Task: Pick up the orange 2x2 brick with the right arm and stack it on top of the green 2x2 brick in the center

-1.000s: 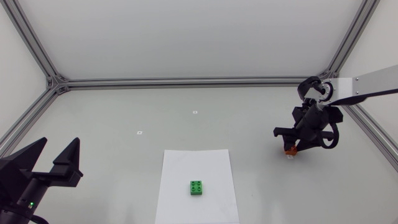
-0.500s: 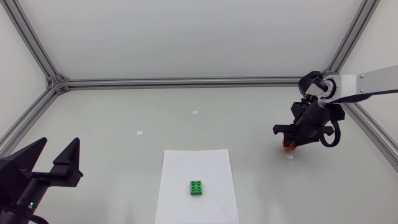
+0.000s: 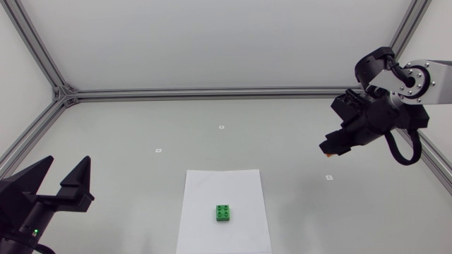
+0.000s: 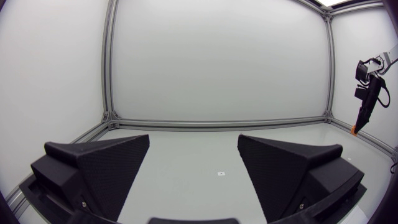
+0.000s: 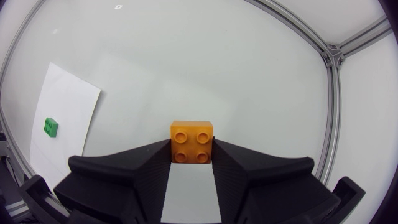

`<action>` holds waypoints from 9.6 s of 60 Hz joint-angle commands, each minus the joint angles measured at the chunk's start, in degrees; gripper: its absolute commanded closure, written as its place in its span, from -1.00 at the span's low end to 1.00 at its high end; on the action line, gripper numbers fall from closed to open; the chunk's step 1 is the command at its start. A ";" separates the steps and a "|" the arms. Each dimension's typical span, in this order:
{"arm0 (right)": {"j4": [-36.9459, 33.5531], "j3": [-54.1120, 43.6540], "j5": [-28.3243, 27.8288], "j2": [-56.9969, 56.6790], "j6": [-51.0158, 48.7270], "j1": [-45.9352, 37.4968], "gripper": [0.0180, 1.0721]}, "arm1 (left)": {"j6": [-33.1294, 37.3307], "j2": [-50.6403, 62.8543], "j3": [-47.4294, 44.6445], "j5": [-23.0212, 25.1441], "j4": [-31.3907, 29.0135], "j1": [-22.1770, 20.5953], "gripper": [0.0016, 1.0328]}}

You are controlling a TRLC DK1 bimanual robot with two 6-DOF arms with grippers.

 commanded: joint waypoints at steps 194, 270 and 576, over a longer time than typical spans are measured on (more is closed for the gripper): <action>-10.50 19.06 -5.31 29.45 -23.84 47.10 0.89 | 0.73 -0.45 -2.35 0.25 -0.84 0.14 -0.92; -6.63 15.37 -3.99 30.86 -22.87 47.45 0.89 | 0.73 -0.45 -2.35 0.25 -0.84 0.14 -0.92; -2.77 12.39 -4.60 29.27 -20.67 46.92 0.05 | 0.73 -0.45 -2.35 0.25 -0.84 0.14 -0.92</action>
